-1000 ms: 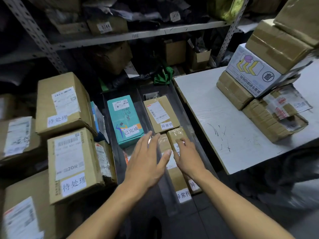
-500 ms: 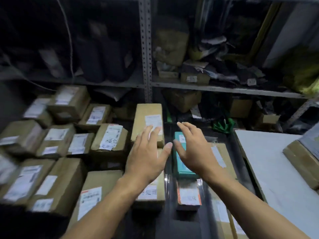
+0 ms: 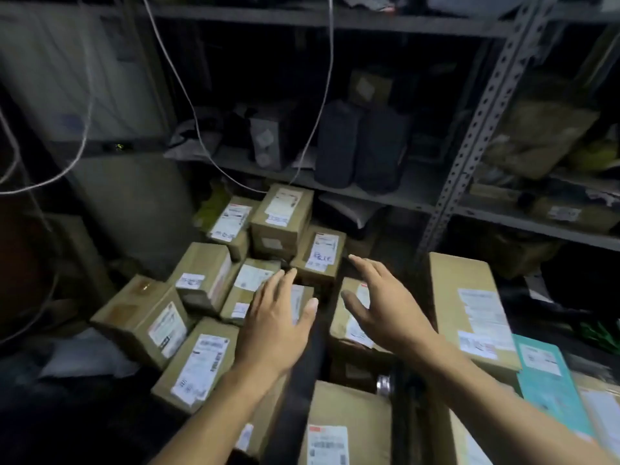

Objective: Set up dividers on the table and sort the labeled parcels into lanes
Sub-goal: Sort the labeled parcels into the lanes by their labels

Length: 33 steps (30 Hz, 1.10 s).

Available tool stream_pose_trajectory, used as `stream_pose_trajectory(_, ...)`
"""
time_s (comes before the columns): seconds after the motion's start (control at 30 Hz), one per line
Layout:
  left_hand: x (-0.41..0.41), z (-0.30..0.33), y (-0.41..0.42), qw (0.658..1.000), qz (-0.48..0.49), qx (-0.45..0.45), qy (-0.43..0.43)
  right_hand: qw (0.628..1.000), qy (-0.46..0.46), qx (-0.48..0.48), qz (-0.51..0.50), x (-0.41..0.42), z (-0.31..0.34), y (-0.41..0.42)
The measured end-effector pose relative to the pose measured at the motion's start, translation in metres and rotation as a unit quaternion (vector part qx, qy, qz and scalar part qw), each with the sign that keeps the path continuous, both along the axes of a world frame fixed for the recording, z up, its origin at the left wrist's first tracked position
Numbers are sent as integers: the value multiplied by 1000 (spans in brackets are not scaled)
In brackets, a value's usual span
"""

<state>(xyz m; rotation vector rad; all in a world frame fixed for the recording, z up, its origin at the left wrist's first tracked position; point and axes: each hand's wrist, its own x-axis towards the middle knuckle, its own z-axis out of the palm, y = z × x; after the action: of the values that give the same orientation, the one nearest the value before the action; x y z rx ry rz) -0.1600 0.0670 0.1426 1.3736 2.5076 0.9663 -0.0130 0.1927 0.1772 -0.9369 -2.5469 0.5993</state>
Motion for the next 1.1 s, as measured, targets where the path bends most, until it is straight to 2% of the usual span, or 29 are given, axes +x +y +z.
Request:
stream_pose_trajectory(0.13,-87,-15,24,999,13,9,-34,996,3,-87,-31,-83,-14,28)
stream_pose_trajectory(0.33,-208,-39,116,979,67,48,-188,961,30,-247,-119,-194,-52,99)
stream_pose_trajectory(0.47,-259,-55,177,971,115,49,-205,934,31,-303,-189,-251,-84,143)
stream_pose_trajectory(0.6,-281,-73,208,970,84,9,-229,895,52,-384,-220,-287,-108,166)
stream_pose_trajectory(0.67,-284,-81,213,970,72,-11,-231,885,64,-407,-217,-297,-115,169)
stream_pose_trajectory(0.83,-282,-79,207,973,80,3,-214,893,112,-379,-216,-297,-114,158)
stream_pose_trajectory(1.1,-209,-40,152,961,23,73,-267,893,161,-370,-199,-205,-70,115)
